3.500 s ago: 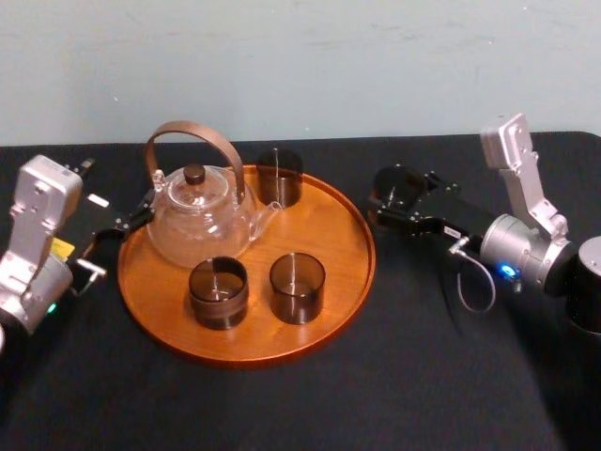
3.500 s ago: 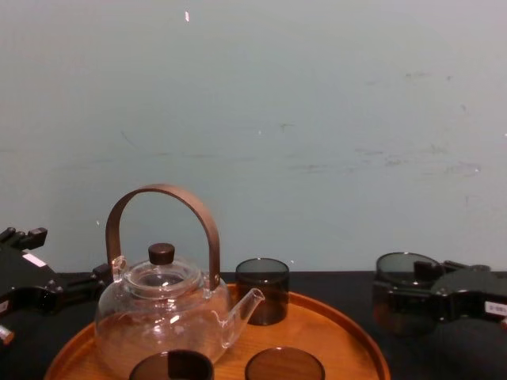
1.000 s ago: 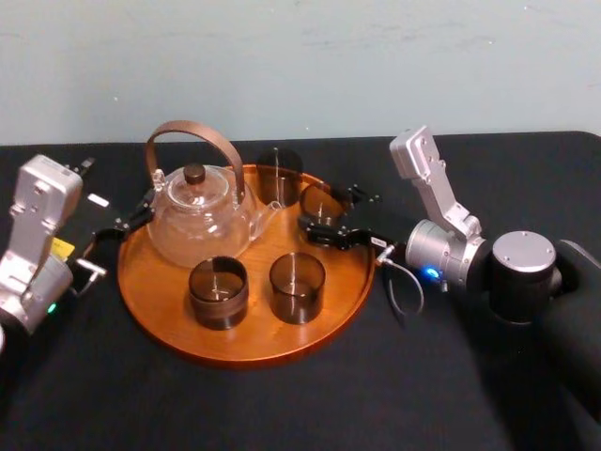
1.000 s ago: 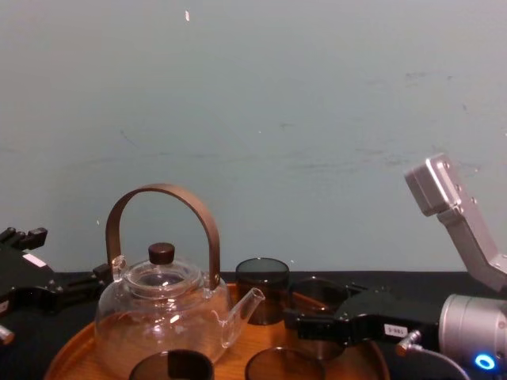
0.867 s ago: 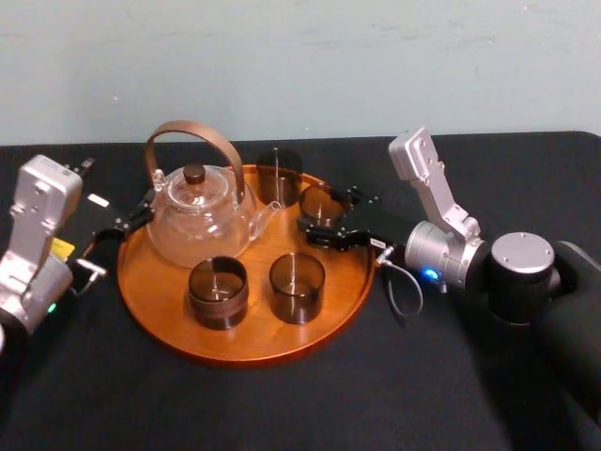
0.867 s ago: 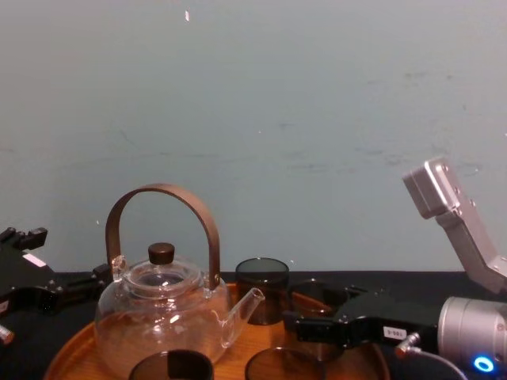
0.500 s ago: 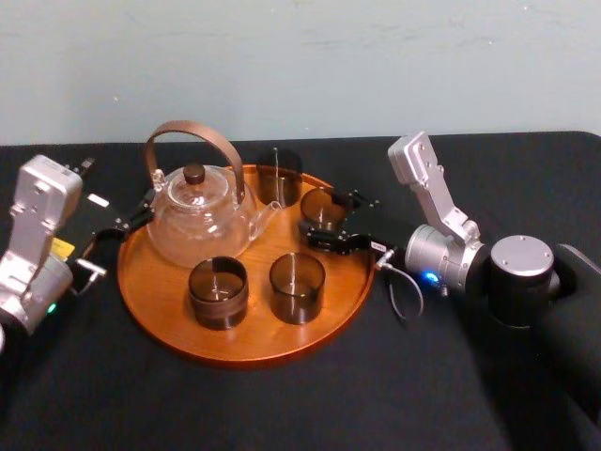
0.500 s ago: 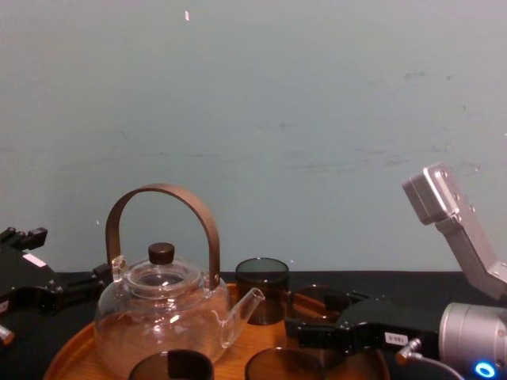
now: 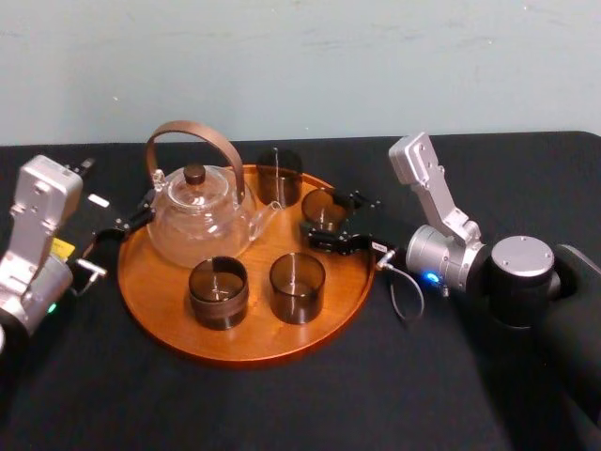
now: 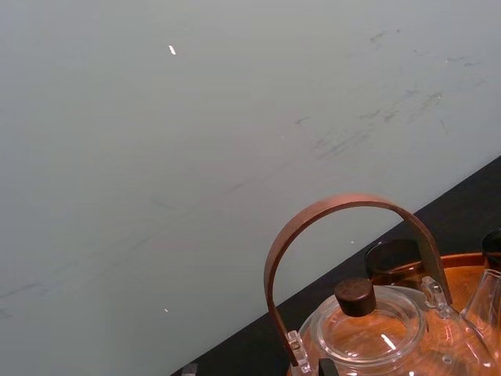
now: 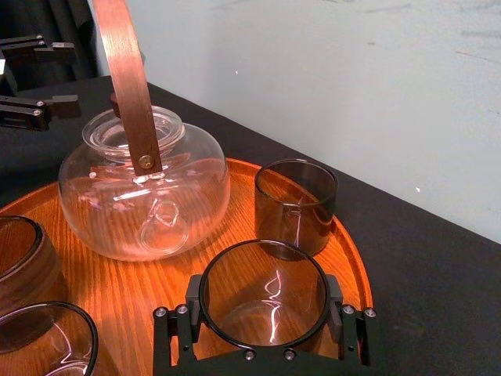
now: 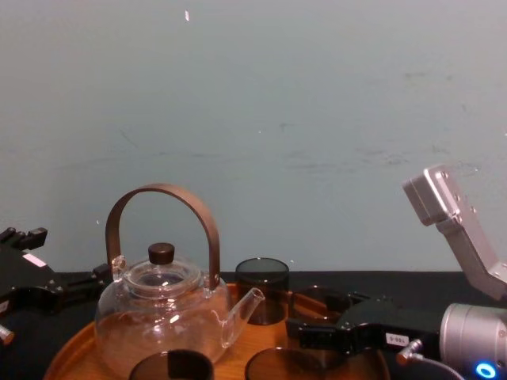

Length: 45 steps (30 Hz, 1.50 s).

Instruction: Pick up the glass from the table and place it on the tray.

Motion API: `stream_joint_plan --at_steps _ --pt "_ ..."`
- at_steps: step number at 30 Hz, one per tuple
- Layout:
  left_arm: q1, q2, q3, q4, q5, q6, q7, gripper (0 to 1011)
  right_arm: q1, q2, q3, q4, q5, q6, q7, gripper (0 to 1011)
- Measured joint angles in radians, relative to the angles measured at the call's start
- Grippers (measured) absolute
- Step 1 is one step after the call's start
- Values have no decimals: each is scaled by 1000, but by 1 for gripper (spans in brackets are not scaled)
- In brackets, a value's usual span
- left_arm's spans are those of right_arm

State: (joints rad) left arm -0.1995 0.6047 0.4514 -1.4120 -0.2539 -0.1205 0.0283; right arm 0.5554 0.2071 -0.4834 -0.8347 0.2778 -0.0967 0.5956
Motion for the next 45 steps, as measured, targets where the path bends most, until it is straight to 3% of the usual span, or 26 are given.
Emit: stream_joint_plan --at_steps 6,12,23,37,45 --pt "0 0 0 0 0 0 0 1001 0 0 0 0 0 0 0 911" --pt "0 0 0 0 0 0 0 1001 0 0 0 0 1 0 0 1002" --pt "0 0 0 0 0 0 0 1001 -8 4 6 -15 5 0 -1 1002" --pt "0 0 0 0 0 0 0 1001 -93 69 40 -208 27 13 -26 1003" --pt "0 0 0 0 0 0 0 1001 -166 129 74 -356 65 11 -39 1002"
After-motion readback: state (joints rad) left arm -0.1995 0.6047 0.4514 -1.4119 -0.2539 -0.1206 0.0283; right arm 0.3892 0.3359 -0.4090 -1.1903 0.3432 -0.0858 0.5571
